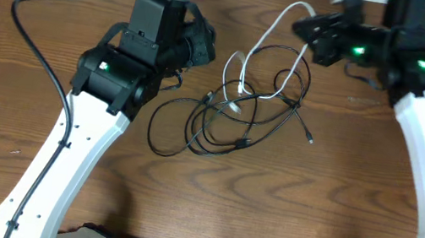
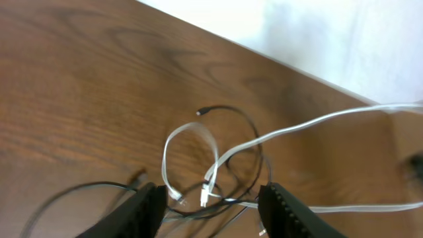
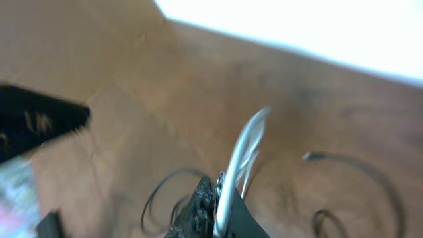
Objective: Untangle cables
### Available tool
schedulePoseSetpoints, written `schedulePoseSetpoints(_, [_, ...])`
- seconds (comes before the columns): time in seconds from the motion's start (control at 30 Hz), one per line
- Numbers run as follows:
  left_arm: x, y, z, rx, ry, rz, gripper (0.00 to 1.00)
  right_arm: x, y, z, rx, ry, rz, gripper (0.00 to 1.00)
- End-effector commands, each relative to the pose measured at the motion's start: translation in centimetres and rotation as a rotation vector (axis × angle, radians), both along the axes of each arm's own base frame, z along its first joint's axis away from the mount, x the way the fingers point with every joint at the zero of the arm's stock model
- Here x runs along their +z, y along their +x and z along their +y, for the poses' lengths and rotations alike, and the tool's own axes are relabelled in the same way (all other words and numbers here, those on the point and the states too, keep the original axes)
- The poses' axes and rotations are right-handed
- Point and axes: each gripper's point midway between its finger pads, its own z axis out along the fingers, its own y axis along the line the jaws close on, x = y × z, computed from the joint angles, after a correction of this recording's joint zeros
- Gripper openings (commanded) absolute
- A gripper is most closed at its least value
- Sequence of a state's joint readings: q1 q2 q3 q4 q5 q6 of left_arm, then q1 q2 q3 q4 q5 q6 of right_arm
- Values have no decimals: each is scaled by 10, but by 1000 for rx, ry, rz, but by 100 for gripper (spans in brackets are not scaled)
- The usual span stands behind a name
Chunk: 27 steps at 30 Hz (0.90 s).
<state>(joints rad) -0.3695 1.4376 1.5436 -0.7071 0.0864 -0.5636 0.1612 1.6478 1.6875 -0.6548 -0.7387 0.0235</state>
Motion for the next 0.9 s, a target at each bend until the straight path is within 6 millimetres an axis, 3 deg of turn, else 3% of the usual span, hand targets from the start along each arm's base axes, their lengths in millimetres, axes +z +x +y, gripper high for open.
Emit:
schedulePoseSetpoints(0.0, [-16,1,-22,-187,48,16,57,58,-13,-22,-69,46,-126,1])
schedulePoseSetpoints(0.2, [-56,9,-40,-283,55,107,60,134,-42,-43,-121,105,-345,1])
schedulePoseSetpoints(0.37, [-75,12,-48,-359,79,132,61,178,-66,-55,-151,133,-486,1])
schedulePoseSetpoints(0.47, [-79,10,-57,-434,77,124,62,177,-63,-61,-200,141,-458,1])
schedulePoseSetpoints(0.67, [-77,13,-57,-438,81,107,62,148,-34,-60,-222,157,-341,1])
schedulePoseSetpoints(0.87, [-78,12,-60,-463,96,95,69,175,-26,-66,-252,241,-405,1])
